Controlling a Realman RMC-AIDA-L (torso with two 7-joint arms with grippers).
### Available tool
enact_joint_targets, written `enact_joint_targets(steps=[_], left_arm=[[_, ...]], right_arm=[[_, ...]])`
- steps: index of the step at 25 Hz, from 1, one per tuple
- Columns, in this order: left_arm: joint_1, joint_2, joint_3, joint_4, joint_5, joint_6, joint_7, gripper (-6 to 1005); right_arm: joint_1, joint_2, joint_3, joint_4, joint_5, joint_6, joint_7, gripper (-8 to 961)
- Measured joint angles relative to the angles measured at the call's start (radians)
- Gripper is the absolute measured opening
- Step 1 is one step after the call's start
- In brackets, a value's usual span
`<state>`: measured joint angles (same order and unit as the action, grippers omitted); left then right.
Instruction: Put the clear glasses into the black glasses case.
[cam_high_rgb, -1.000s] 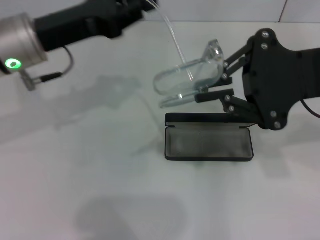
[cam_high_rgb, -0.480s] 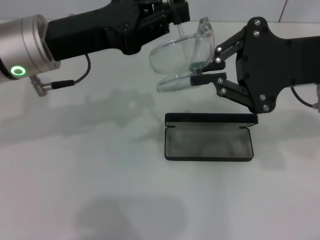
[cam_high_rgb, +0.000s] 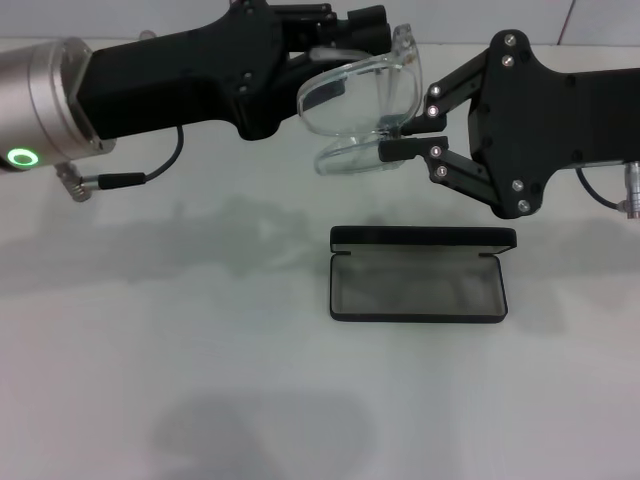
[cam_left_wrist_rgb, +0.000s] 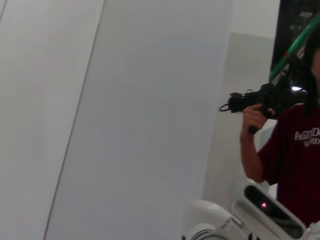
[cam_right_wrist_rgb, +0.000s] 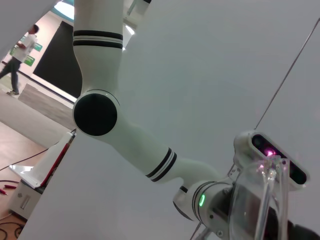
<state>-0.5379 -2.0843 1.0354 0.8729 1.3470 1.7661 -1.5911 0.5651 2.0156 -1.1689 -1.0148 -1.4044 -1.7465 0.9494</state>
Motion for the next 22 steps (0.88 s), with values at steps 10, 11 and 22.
enact_joint_targets(steps=[10, 11, 22], left_arm=[[0.008, 0.002, -0.015, 0.000, -0.003, 0.013, 0.006, 184], [0.010, 0.002, -0.029, -0.002, -0.001, 0.011, 0.014, 184], [0.081, 0.050, -0.278, -0.009, 0.045, 0.005, 0.065, 184]], right_arm=[[0.003, -0.001, 0.000, 0.007, -0.001, -0.002, 0.002, 55], [0.002, -0.002, 0.000, 0.007, -0.001, -0.003, 0.004, 55], [0.041, -0.009, -0.003, -0.088, -0.142, 0.034, 0.309, 56]])
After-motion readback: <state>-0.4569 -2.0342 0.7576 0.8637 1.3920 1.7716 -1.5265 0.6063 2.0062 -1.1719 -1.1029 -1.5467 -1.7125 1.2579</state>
